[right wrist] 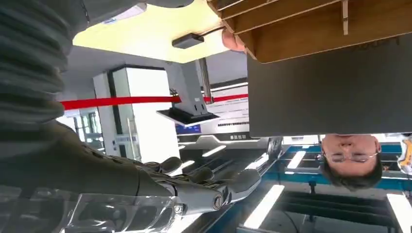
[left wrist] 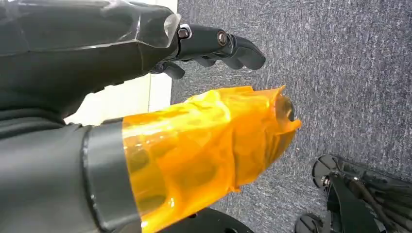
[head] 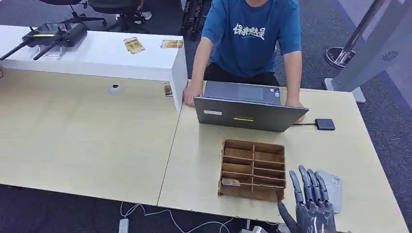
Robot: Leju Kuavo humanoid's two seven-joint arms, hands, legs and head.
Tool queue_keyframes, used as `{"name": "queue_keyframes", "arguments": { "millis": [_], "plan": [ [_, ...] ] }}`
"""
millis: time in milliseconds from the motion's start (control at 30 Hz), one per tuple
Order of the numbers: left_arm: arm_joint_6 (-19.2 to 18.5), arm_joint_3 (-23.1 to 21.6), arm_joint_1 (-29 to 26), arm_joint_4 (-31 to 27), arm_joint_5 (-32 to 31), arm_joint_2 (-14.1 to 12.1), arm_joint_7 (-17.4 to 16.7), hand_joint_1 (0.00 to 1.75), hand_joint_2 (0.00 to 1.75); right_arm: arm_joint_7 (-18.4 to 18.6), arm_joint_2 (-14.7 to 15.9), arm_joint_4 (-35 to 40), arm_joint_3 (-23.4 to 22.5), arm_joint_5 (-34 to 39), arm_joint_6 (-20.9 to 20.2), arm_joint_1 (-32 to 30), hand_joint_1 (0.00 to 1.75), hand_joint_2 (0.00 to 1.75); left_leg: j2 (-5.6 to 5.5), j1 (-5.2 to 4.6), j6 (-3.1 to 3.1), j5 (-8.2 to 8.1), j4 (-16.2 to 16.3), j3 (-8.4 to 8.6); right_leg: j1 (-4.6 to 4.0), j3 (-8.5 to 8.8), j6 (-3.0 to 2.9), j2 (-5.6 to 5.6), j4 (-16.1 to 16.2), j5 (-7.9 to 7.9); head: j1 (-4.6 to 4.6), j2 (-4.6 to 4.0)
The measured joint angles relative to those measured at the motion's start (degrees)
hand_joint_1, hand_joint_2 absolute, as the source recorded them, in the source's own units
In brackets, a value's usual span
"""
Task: Pass the card to the sensor for recognition and then transmit it.
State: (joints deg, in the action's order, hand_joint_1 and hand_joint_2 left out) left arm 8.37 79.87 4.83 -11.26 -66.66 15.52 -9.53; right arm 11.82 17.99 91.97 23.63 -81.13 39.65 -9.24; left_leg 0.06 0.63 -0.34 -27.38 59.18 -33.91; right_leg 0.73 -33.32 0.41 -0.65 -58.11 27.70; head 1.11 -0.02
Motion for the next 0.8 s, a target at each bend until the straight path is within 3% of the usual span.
{"name": "queue_keyframes", "arguments": {
  "millis": [800],
  "plan": [
    [0.1, 0.0, 0.0, 0.0, 0.0, 0.0, 0.0, 0.00, 0.00, -0.2, -0.2, 0.0, 1.2, 5.9, -4.2, 1.6, 0.00, 1.75, 0.00, 0.00, 0.00, 0.00, 0.0, 0.00, 0.00, 0.00, 0.00, 0.00, 0.0, 0.00, 0.02, 0.00]
  ]
}}
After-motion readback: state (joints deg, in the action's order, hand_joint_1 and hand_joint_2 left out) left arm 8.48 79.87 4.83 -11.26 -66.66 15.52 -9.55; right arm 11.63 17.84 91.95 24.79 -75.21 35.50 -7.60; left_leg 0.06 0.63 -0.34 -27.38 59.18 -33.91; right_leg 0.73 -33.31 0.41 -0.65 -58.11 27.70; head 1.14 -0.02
